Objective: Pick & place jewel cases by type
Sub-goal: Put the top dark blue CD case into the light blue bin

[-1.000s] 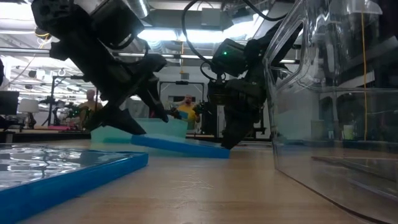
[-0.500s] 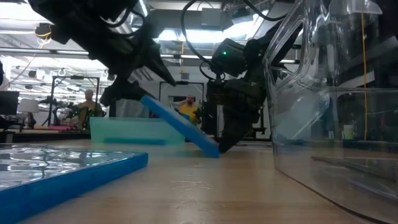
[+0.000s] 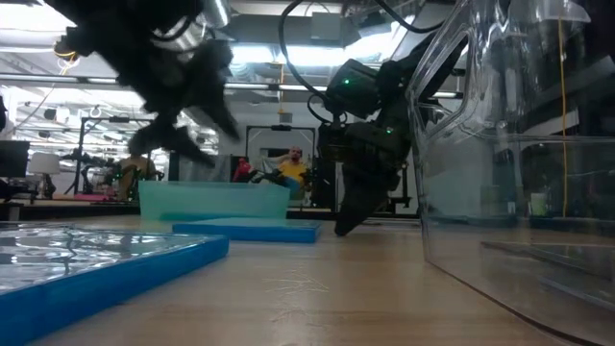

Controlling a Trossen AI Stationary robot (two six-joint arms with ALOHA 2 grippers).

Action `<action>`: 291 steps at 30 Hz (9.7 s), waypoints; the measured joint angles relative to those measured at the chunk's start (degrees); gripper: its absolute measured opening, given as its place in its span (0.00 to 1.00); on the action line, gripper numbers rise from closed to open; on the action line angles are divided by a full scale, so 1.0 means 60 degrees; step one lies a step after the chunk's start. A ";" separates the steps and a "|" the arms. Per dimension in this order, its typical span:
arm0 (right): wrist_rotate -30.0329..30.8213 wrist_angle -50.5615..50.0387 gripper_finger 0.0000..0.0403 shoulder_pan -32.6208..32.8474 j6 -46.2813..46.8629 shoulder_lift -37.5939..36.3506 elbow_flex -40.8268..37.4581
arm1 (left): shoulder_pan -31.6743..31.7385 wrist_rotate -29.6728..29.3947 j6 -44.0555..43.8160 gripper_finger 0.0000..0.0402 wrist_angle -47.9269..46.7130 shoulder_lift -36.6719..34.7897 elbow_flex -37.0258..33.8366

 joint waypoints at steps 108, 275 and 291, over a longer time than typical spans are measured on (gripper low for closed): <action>-0.3108 -0.2885 0.02 -0.0043 -0.5149 -0.0061 0.2299 | 0.1592 0.1389 0.4197 0.01 0.0996 0.0688 -0.0051; 0.1551 -0.1477 0.02 -0.0838 -0.2937 -0.4379 0.0812 | 0.1704 0.1653 0.4038 0.05 0.1393 -0.3605 0.0040; 0.1698 -0.1251 0.02 -0.0785 -0.0932 -0.5654 0.0816 | 0.1332 0.1823 1.0050 0.05 0.0274 -0.4824 0.2629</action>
